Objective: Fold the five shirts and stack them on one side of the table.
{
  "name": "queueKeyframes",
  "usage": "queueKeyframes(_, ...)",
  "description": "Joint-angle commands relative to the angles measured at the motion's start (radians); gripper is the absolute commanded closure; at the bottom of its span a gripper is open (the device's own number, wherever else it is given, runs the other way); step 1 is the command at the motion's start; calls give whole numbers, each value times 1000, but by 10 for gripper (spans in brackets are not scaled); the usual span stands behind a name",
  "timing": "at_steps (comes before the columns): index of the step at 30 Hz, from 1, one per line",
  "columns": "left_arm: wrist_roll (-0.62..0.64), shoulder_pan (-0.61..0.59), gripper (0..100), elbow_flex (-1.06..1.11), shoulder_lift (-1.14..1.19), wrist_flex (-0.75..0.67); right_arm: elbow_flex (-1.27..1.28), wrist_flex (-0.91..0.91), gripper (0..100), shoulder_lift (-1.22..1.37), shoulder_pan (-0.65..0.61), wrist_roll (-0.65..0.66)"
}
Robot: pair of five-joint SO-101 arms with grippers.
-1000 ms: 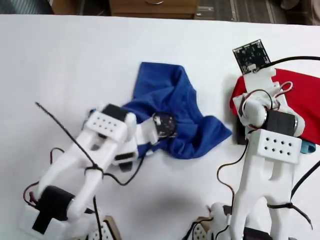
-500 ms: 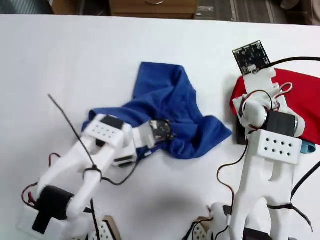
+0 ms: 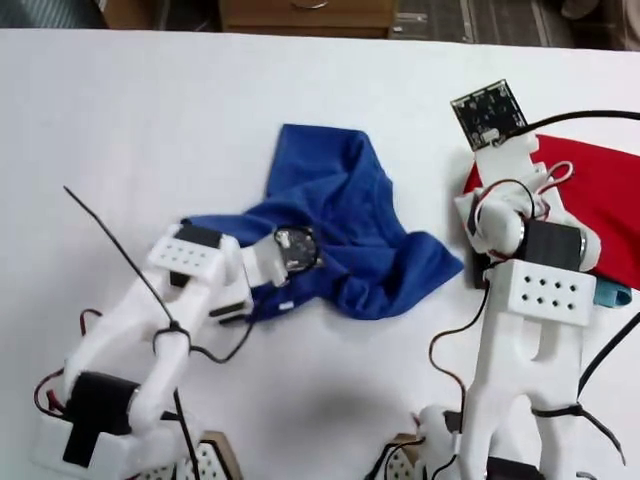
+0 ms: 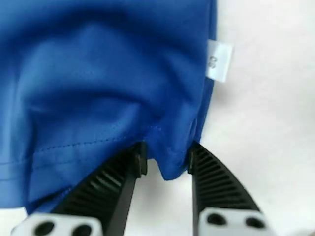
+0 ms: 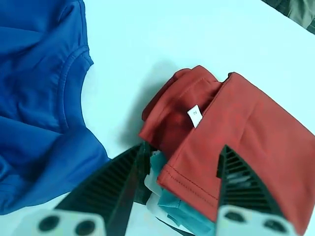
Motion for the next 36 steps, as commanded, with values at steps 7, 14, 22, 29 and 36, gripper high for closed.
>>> queueKeyframes(7,35,25,980,-22,-14,3,-52,1,768,-31,-7,2)
queueKeyframes(14,21,-146,980,-165,-66,140,34,-4,768,-30,-42,-2)
queueKeyframes(22,-152,-497,980,-312,-143,264,149,-13,768,76,-139,-32)
queueKeyframes(29,-227,-694,980,-323,-143,262,-103,-5,768,369,-297,-149)
queueKeyframes(36,-227,-783,980,-331,-143,256,-150,188,768,618,-507,124)
